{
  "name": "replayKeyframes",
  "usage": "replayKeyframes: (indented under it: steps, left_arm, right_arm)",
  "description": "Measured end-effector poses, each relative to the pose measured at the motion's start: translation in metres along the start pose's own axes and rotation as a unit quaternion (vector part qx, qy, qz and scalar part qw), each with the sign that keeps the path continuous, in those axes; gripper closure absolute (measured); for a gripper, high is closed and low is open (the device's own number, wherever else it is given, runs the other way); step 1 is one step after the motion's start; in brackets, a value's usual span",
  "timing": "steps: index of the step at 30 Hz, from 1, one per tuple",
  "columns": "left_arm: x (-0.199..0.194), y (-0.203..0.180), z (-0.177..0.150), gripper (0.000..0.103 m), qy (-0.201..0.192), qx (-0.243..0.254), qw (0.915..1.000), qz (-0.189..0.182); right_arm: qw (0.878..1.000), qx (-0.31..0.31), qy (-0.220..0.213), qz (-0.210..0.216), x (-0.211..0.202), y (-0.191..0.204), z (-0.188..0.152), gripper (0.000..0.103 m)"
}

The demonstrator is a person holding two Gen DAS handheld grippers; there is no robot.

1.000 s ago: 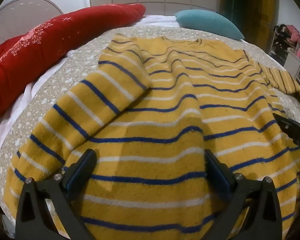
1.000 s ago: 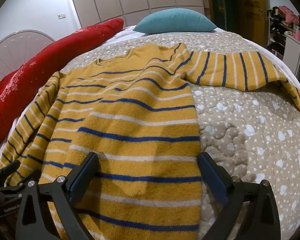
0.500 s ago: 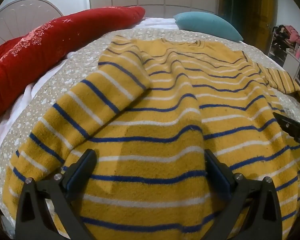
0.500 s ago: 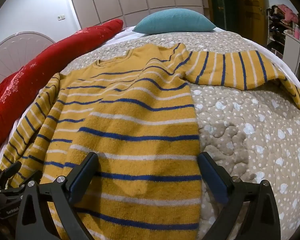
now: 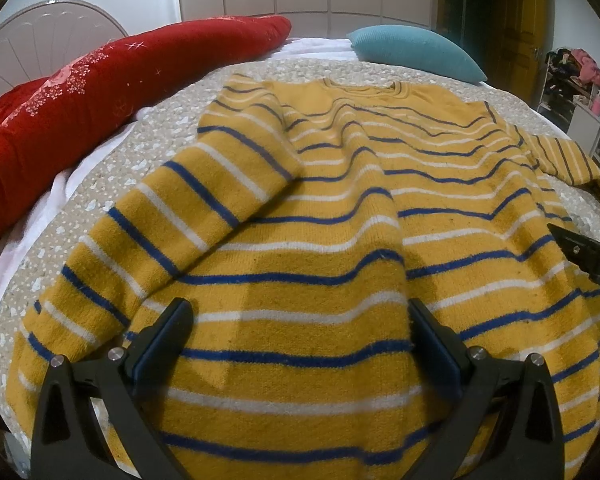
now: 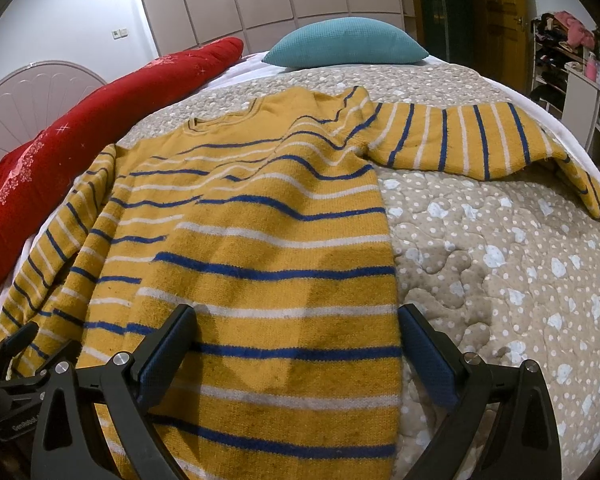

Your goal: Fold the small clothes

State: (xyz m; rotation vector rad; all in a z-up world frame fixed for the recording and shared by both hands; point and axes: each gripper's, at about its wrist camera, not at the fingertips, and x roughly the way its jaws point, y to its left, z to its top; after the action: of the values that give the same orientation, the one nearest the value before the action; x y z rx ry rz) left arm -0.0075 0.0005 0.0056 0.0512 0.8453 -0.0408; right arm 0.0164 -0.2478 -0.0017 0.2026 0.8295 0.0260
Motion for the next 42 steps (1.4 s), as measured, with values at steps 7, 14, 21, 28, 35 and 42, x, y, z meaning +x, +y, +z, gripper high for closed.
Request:
replayKeyframes:
  steps: [7, 14, 21, 28, 35, 42]
  left_arm:
    - [0.001, -0.001, 0.001, 0.000, -0.001, 0.000, 1.0000, 0.002]
    - [0.001, 0.000, 0.000, 0.000, -0.003, -0.001, 1.0000, 0.002]
    - [-0.002, 0.003, -0.001, 0.000, -0.008, -0.005, 0.9999, -0.007]
    - [-0.052, 0.054, -0.009, 0.001, -0.036, -0.055, 0.9978, -0.011]
    - [-0.042, 0.159, -0.003, 0.001, -0.024, -0.106, 0.9910, 0.078]
    - [-0.010, 0.153, 0.003, 0.087, 0.039, -0.060, 0.9965, -0.045]
  right_arm:
    - [1.000, 0.001, -0.001, 0.000, -0.001, -0.001, 0.000, 0.002]
    - [1.000, 0.002, -0.001, 0.002, -0.001, -0.002, -0.001, 0.002]
    - [1.000, 0.005, -0.002, 0.008, -0.001, -0.004, -0.002, 0.001]
    - [1.000, 0.007, 0.003, 0.014, 0.001, -0.005, 0.000, 0.000]
    - [1.000, 0.007, 0.003, 0.014, 0.001, -0.005, -0.001, 0.000]
    - [1.000, 0.003, 0.005, 0.009, 0.002, -0.005, -0.001, 0.000]
